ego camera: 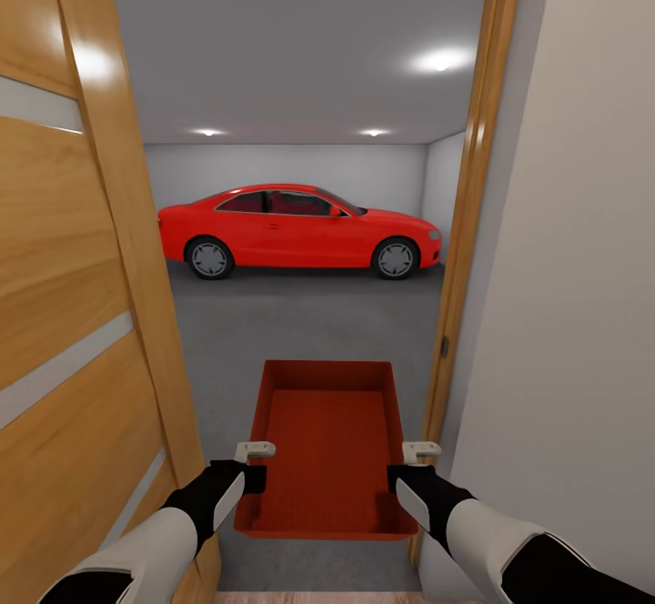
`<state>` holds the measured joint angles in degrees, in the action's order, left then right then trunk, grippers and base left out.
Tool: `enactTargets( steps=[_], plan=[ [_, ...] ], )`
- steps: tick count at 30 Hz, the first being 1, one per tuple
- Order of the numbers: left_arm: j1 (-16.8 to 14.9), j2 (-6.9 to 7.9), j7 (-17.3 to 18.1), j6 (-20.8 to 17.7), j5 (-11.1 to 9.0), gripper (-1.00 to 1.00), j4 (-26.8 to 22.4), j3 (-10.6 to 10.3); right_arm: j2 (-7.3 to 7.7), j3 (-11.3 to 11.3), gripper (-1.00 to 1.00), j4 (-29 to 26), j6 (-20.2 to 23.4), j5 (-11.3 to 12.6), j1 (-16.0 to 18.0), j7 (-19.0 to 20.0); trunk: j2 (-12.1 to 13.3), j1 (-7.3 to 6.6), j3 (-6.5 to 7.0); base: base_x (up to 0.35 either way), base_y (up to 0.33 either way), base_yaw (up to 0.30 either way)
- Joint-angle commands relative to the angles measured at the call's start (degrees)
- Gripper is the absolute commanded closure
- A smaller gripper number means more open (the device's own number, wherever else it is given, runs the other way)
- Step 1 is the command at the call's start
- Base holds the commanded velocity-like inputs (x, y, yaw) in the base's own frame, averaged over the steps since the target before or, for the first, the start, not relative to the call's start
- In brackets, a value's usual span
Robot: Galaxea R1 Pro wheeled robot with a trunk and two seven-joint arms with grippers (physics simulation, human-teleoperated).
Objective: Move the two storage containers from the living room to the garage. In the garage, place one container on the floor and stack the other container on top of it (either order is fine).
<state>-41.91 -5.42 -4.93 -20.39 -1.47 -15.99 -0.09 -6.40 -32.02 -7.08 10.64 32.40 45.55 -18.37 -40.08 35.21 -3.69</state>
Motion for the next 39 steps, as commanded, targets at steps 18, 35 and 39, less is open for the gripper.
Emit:
enactTargets(
  steps=[18, 35, 39],
  plan=[
    [-0.01, -0.44, -0.61, -0.44, 1.09, 1.00, 0.00, 0.19, -0.19, -0.93, 1.00, -0.12, 0.44, -1.40, 0.08, -0.52, -0.09, 0.02, -0.10, 0.008, 0.000, 0.000],
    [-0.01, -0.30, -0.61, -0.44, 0.94, 1.00, -0.02, 0.22, -0.19, -0.93, 1.00, -0.12, 0.44, -1.44, 0.07, -0.52, -0.09, 0.02, -0.10, 0.304, 0.000, 0.000],
    [-0.01, -0.28, -0.61, -0.44, 0.95, 1.00, -0.07, 0.20, -0.19, -0.93, 1.00, -0.12, 0.44, -1.43, 0.06, -0.52, -0.09, 0.02, -0.10, 0.305, 0.000, 0.000]
  ],
)
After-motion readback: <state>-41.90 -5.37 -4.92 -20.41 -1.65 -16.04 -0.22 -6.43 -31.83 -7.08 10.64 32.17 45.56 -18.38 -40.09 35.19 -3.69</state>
